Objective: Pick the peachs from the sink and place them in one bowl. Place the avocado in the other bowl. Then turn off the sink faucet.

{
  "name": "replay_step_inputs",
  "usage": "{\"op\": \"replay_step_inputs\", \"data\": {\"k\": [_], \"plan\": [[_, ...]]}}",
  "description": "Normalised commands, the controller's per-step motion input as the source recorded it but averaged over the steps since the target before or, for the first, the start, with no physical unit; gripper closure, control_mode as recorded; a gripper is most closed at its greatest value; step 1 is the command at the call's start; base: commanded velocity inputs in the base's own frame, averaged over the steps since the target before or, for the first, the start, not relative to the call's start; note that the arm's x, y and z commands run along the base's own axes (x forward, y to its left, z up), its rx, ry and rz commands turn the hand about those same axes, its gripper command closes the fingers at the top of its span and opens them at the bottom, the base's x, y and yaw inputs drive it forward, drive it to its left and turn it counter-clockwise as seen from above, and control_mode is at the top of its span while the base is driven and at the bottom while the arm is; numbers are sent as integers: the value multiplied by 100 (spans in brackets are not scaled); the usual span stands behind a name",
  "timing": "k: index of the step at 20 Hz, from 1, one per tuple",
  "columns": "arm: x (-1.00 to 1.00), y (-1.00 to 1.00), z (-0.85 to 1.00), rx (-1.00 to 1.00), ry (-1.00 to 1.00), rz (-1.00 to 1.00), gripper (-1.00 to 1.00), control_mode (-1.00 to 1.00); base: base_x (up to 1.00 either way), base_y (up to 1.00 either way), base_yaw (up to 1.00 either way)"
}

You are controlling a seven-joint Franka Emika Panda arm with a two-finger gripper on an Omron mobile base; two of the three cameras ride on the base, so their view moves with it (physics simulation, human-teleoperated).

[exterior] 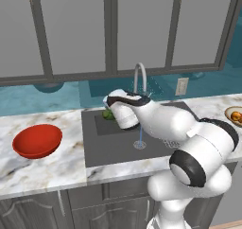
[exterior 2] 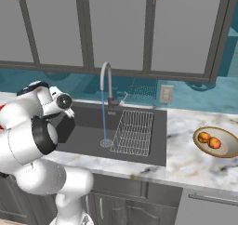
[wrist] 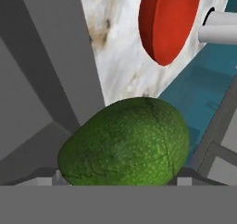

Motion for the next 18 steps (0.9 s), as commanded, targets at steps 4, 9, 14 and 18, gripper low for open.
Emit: {"op": "replay_step_inputs", "data": {"k": [4,9,14,18], "plan": [[-12,8,100,0,-1,0,100,-100,0,0,0],[-12,13,95,-3,1,3,100,-100,0,0,0],[-12,30,67,-14,13,13,100,-100,0,0,0],[-28,47,22,-20,15,15,100,-100,0,0,0]]}}
